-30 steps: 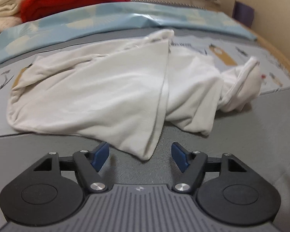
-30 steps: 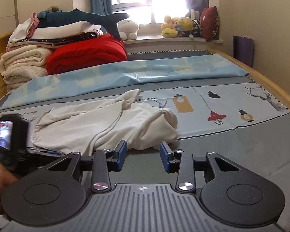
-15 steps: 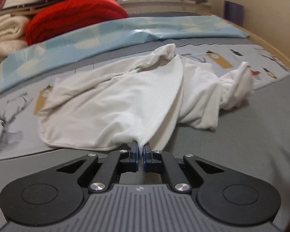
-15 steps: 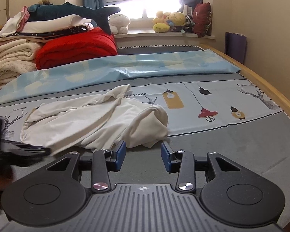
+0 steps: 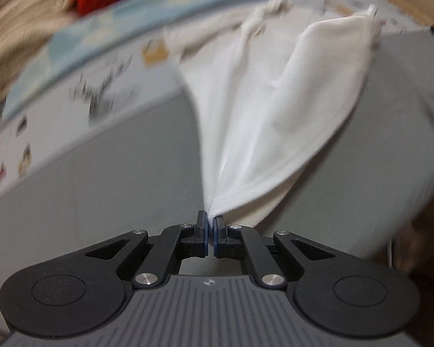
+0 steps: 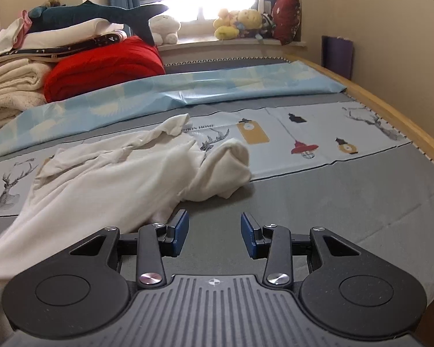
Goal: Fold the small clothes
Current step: 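Grasp the shirt hem with the left gripper while the right gripper grasps another edge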
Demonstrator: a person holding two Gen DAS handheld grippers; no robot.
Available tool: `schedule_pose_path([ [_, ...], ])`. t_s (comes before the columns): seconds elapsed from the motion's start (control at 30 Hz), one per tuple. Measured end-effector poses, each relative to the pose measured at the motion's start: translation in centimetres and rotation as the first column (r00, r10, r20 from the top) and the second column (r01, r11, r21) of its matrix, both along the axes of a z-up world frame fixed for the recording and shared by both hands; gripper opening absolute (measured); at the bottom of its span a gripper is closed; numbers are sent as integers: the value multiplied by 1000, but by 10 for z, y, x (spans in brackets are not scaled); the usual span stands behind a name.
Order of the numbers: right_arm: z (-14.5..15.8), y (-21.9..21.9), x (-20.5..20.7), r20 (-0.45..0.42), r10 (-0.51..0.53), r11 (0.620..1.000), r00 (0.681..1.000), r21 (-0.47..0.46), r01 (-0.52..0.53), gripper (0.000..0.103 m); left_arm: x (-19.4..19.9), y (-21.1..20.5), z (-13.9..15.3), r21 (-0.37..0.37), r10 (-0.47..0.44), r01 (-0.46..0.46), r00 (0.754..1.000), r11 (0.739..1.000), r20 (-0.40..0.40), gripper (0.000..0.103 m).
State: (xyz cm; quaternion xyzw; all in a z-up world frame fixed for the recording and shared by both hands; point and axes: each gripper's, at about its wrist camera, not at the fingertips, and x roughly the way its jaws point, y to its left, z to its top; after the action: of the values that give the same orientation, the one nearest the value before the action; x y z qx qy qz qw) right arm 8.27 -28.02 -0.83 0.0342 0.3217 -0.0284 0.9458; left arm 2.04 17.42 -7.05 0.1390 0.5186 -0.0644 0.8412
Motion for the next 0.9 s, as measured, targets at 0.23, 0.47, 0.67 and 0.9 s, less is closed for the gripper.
schedule_pose_path([
  [0.23,-9,3,12,-45,19,999,999,30,-17,45,-21,46,1,-231,-4,-20,995,973,-102,30],
  [0.47,-42,15,46,-255,120,981,960,178,-75,62,6,63,14,-403,171,-198,980,894,-102,44],
  [0.67,-74,39,71,-400,202,968,894,219,-121,63,31,56,-13,-313,229,-287,951,905,-209,44],
  [0.9,-78,59,66,-435,322,947,841,154,-283,11,33,47,-20,-262,229,-281,950,923,-213,23],
])
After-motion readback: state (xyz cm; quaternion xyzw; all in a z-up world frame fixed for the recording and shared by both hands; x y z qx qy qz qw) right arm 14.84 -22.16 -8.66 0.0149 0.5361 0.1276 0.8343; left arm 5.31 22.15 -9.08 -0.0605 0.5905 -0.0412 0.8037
